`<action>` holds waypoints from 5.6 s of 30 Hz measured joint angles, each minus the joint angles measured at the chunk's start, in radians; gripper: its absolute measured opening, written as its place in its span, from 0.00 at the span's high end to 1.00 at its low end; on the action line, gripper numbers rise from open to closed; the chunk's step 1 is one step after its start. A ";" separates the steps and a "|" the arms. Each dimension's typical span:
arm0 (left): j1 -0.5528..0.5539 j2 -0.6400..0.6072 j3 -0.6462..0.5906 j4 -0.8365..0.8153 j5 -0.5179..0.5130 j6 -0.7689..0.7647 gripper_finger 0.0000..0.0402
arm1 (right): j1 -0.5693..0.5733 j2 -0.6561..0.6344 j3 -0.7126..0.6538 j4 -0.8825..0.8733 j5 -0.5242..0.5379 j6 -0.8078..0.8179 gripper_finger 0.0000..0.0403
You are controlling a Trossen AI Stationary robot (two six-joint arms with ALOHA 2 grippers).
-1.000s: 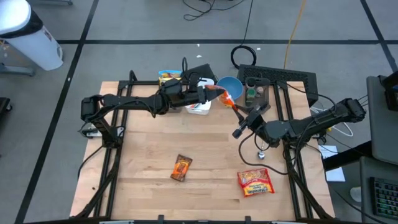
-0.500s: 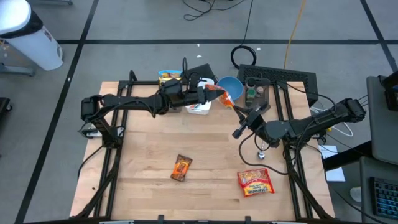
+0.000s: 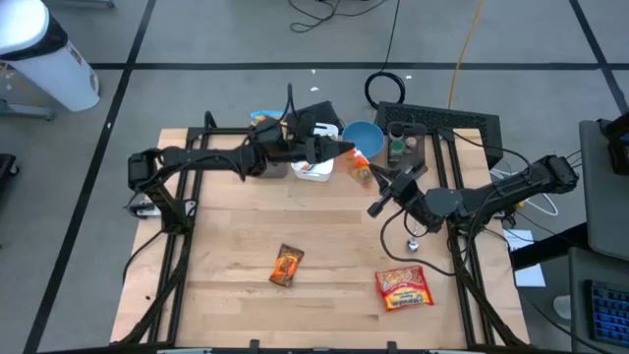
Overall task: Pick & Place Food Item
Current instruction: Put the orange noodle pack into the left black bin
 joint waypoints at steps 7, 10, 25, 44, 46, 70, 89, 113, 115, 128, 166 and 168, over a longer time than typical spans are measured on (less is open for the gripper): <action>0.036 0.000 0.000 -0.005 0.116 0.045 0.35 | 0.002 -0.007 0.000 0.002 -0.053 0.012 1.00; 0.050 0.000 0.000 -0.009 0.173 0.057 0.31 | 0.002 -0.007 0.000 0.002 -0.067 0.028 1.00; 0.093 -0.050 0.059 -0.204 0.458 0.174 0.43 | -0.035 -0.083 0.000 -0.185 -0.607 0.437 1.00; -0.066 -0.046 0.472 -1.216 0.233 0.871 0.52 | -0.193 -0.084 0.000 -0.100 -1.130 0.666 1.00; -0.075 -0.046 0.472 -1.223 0.229 0.871 0.52 | -0.207 -0.084 0.000 -0.095 -1.172 0.685 1.00; -0.135 0.007 0.472 -1.185 0.235 0.879 0.52 | -0.269 -0.083 0.000 -0.010 -1.310 0.740 1.00; -0.140 0.007 0.472 -1.207 0.235 0.914 0.82 | -0.269 -0.083 0.000 -0.006 -1.311 0.738 1.00; -0.142 0.007 0.472 -1.215 0.261 0.953 0.99 | -0.269 -0.083 0.000 0.003 -1.306 0.730 1.00; -0.142 0.007 0.472 -1.214 0.261 0.950 0.99 | -0.269 -0.083 0.000 0.003 -1.304 0.728 1.00; -0.136 0.007 0.471 -1.215 0.253 0.942 1.00 | -0.284 -0.084 0.000 0.013 -1.254 0.735 0.74; 0.385 -0.184 0.596 -1.862 0.402 1.256 1.00 | -0.396 -0.084 -0.053 -0.015 -1.124 0.738 0.42; 0.430 -0.182 0.596 -1.903 0.404 1.298 1.00 | -0.396 -0.084 -0.066 -0.013 -1.099 0.740 0.42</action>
